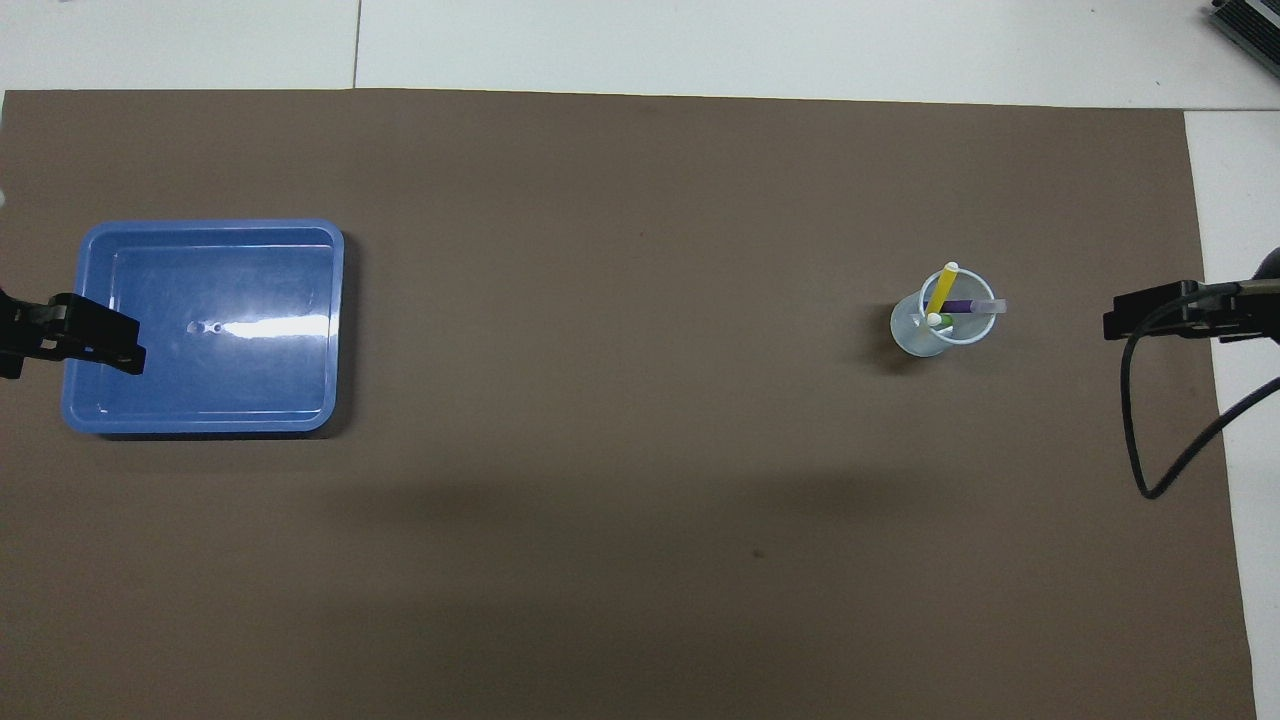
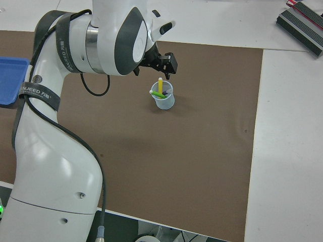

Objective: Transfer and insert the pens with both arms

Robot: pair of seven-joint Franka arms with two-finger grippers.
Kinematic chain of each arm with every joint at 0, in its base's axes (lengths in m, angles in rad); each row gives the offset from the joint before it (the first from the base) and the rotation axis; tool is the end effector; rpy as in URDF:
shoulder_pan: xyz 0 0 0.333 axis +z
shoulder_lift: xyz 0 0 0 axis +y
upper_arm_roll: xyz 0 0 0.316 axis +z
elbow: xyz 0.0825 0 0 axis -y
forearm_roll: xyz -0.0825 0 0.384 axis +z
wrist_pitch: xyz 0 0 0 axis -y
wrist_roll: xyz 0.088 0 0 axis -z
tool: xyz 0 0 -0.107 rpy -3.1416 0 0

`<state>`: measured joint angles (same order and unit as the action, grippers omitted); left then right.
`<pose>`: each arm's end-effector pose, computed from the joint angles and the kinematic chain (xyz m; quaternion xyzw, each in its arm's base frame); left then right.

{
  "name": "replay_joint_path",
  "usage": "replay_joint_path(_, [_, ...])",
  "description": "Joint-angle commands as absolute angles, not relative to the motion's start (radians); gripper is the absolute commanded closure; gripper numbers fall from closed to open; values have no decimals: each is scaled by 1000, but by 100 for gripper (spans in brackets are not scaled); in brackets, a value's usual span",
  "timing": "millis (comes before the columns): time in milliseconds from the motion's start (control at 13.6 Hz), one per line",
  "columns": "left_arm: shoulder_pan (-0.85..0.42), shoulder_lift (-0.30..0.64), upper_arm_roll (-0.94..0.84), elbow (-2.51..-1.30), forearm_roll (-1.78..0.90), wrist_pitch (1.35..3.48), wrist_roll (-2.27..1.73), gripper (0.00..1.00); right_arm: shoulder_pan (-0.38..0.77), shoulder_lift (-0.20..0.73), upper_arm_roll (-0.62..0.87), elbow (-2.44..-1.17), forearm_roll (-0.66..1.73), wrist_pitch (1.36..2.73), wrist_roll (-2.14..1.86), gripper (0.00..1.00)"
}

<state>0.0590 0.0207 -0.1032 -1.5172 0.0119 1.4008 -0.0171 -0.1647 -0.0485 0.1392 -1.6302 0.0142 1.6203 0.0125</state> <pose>0.5422 -0.0219 0.6244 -0.9976 0.0130 0.0683 0.0069 0.5441 -0.0105 0.6272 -0.9996 0.0192 -0.0191 0.0036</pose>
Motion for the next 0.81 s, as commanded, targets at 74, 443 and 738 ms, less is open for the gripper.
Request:
replay_joint_path(74, [54,-8,-98,-1546,14,1396,-15,0,-173,-32,150,-1601,21,1600,18,0])
replay_joint_path(443, [55,-8,-98,-1546,14,1396,-15,0,-167,-32,150,-1609,21,1623,18,0])
replay_joint_path(738, [55,-8,-98,-1546,14,1396,-15,0,-164,-32,150,-1614,21,1631,18,0])
